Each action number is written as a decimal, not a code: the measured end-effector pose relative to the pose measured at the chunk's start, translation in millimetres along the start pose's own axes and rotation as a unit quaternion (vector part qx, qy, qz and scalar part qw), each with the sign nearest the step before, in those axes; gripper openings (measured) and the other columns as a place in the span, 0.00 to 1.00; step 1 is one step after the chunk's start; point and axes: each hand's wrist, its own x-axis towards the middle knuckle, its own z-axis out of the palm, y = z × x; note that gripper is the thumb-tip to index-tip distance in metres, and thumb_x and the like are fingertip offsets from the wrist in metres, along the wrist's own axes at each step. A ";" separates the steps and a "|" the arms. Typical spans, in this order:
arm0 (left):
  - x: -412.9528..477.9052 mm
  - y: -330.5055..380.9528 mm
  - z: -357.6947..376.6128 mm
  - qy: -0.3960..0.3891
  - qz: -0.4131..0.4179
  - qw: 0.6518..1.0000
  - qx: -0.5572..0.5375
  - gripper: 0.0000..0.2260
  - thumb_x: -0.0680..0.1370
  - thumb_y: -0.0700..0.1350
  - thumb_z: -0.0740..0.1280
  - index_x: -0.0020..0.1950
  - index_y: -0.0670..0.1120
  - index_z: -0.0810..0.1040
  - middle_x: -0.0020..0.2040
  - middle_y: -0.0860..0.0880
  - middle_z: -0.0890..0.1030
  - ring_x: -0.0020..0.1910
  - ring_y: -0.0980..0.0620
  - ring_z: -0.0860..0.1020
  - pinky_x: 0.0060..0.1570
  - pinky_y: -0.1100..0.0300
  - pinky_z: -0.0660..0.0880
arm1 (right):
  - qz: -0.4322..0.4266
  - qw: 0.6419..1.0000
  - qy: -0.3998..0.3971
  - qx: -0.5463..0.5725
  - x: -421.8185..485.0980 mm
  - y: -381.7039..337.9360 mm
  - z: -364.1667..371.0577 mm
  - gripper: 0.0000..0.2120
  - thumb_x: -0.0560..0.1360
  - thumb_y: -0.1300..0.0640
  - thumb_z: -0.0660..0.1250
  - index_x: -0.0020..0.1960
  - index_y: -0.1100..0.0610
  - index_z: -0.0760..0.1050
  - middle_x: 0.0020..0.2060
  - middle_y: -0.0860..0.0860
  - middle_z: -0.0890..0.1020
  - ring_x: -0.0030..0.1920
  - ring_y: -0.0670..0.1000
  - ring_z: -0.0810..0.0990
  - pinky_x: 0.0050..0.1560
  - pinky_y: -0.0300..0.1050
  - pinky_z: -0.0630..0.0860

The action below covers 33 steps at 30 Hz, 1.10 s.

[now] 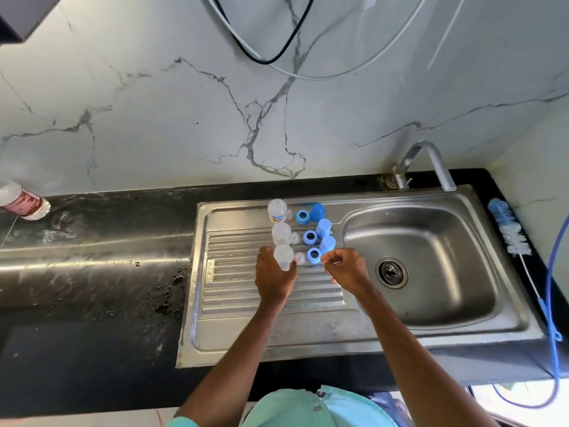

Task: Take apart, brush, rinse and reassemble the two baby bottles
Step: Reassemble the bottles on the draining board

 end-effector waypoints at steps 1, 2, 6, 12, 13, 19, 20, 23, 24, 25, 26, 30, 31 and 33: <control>1.2 -1.3 -0.8 0.000 0.004 1.000 -0.002 0.24 0.73 0.51 0.77 0.63 0.43 0.72 0.58 0.47 0.77 0.57 0.46 0.76 0.52 0.47 0.77 | 0.001 1.000 -0.005 0.004 1.3 -1.0 1.3 0.06 0.76 0.62 0.72 0.49 0.58 0.88 0.41 0.50 0.88 0.39 0.48 0.85 0.52 0.52 0.84; 3.3 -2.0 -1.1 -0.002 0.006 1.000 -0.002 0.24 0.73 0.51 0.77 0.63 0.43 0.72 0.58 0.46 0.77 0.57 0.46 0.76 0.52 0.47 0.77 | 0.002 1.000 -0.011 0.005 2.8 -1.3 3.2 0.06 0.76 0.62 0.71 0.49 0.59 0.87 0.41 0.51 0.88 0.40 0.50 0.86 0.52 0.53 0.84; 9.8 -0.4 -0.8 -0.002 0.008 1.000 -0.005 0.25 0.73 0.50 0.77 0.64 0.43 0.72 0.58 0.47 0.77 0.57 0.46 0.76 0.52 0.49 0.77 | 0.013 0.999 -0.032 0.006 7.0 -2.3 9.4 0.06 0.76 0.62 0.71 0.49 0.59 0.87 0.43 0.53 0.88 0.44 0.52 0.87 0.53 0.55 0.84; 10.3 -6.8 -1.4 -0.016 -0.013 1.000 0.007 0.38 0.70 0.62 0.78 0.70 0.43 0.68 0.65 0.46 0.76 0.63 0.44 0.75 0.56 0.45 0.78 | 0.020 0.999 -0.044 0.016 20.5 -8.7 8.5 0.06 0.77 0.61 0.71 0.48 0.57 0.87 0.41 0.52 0.88 0.43 0.52 0.87 0.51 0.56 0.84; 9.3 -8.1 -3.3 -0.012 -0.019 1.000 0.019 0.41 0.71 0.65 0.76 0.73 0.43 0.66 0.68 0.45 0.74 0.66 0.44 0.74 0.60 0.44 0.77 | 0.018 0.999 -0.038 0.022 23.9 -10.5 6.4 0.06 0.77 0.61 0.71 0.47 0.57 0.87 0.41 0.51 0.88 0.42 0.52 0.87 0.51 0.56 0.84; 52.6 16.4 -16.4 0.118 0.062 0.991 0.028 0.29 0.79 0.64 0.66 0.72 0.45 0.70 0.68 0.45 0.76 0.65 0.47 0.75 0.61 0.55 0.71 | -0.008 0.996 0.028 0.086 66.6 -33.9 -15.4 0.09 0.75 0.65 0.70 0.43 0.54 0.85 0.39 0.49 0.88 0.38 0.50 0.86 0.48 0.59 0.84; 68.7 28.5 -15.7 0.114 0.065 0.991 0.035 0.28 0.78 0.62 0.69 0.70 0.45 0.70 0.66 0.45 0.76 0.64 0.46 0.75 0.60 0.55 0.71 | -0.010 0.995 0.034 0.095 74.3 -37.6 -18.1 0.09 0.75 0.66 0.70 0.43 0.53 0.85 0.39 0.49 0.88 0.38 0.50 0.86 0.49 0.59 0.84; 117.7 65.2 -6.8 0.027 0.028 0.996 0.081 0.33 0.75 0.61 0.73 0.72 0.46 0.67 0.70 0.44 0.72 0.68 0.44 0.72 0.63 0.49 0.73 | -0.015 0.995 0.041 0.095 96.4 -45.5 -23.4 0.09 0.75 0.65 0.71 0.43 0.51 0.84 0.40 0.49 0.88 0.42 0.51 0.87 0.51 0.58 0.85; 131.3 74.0 -2.6 -0.013 0.004 0.994 0.107 0.35 0.75 0.61 0.73 0.75 0.46 0.65 0.73 0.43 0.70 0.71 0.43 0.70 0.66 0.46 0.72 | -0.019 0.995 0.040 0.089 103.4 -47.6 -24.4 0.09 0.76 0.64 0.71 0.43 0.51 0.84 0.40 0.48 0.88 0.43 0.50 0.87 0.51 0.56 0.85; 141.1 78.5 1.5 -0.049 -0.015 0.989 0.136 0.36 0.76 0.61 0.72 0.76 0.46 0.62 0.75 0.43 0.67 0.73 0.41 0.68 0.69 0.44 0.71 | -0.026 0.996 0.040 0.080 108.1 -49.7 -25.0 0.09 0.76 0.63 0.72 0.43 0.50 0.84 0.40 0.48 0.88 0.42 0.50 0.87 0.50 0.55 0.85; 148.7 80.1 5.0 -0.075 -0.024 0.984 0.161 0.36 0.76 0.59 0.72 0.77 0.46 0.62 0.76 0.42 0.66 0.74 0.41 0.67 0.70 0.43 0.71 | -0.033 0.996 0.039 0.071 112.6 -52.2 -25.3 0.09 0.76 0.63 0.72 0.43 0.50 0.84 0.40 0.48 0.87 0.42 0.49 0.87 0.50 0.54 0.85; 164.5 70.7 9.4 -0.084 -0.002 0.979 0.183 0.27 0.76 0.52 0.74 0.70 0.47 0.69 0.68 0.44 0.74 0.68 0.43 0.71 0.63 0.49 0.75 | -0.044 0.998 0.021 0.050 133.1 -59.8 -20.9 0.07 0.76 0.64 0.71 0.45 0.55 0.85 0.40 0.48 0.87 0.42 0.50 0.87 0.50 0.51 0.85; 166.3 68.0 6.9 -0.076 -0.001 0.982 0.173 0.25 0.76 0.52 0.75 0.68 0.47 0.70 0.66 0.45 0.76 0.66 0.44 0.72 0.60 0.50 0.76 | -0.048 0.998 0.013 0.048 137.9 -61.8 -18.6 0.06 0.76 0.64 0.71 0.46 0.57 0.86 0.40 0.50 0.88 0.42 0.51 0.87 0.49 0.52 0.85; 169.2 63.3 -0.3 -0.059 -0.005 0.987 0.149 0.23 0.75 0.51 0.76 0.65 0.48 0.73 0.62 0.47 0.79 0.63 0.46 0.75 0.58 0.52 0.78 | -0.056 0.998 -0.003 0.040 147.5 -66.1 -12.4 0.05 0.76 0.63 0.71 0.47 0.58 0.87 0.42 0.51 0.88 0.43 0.50 0.87 0.49 0.51 0.85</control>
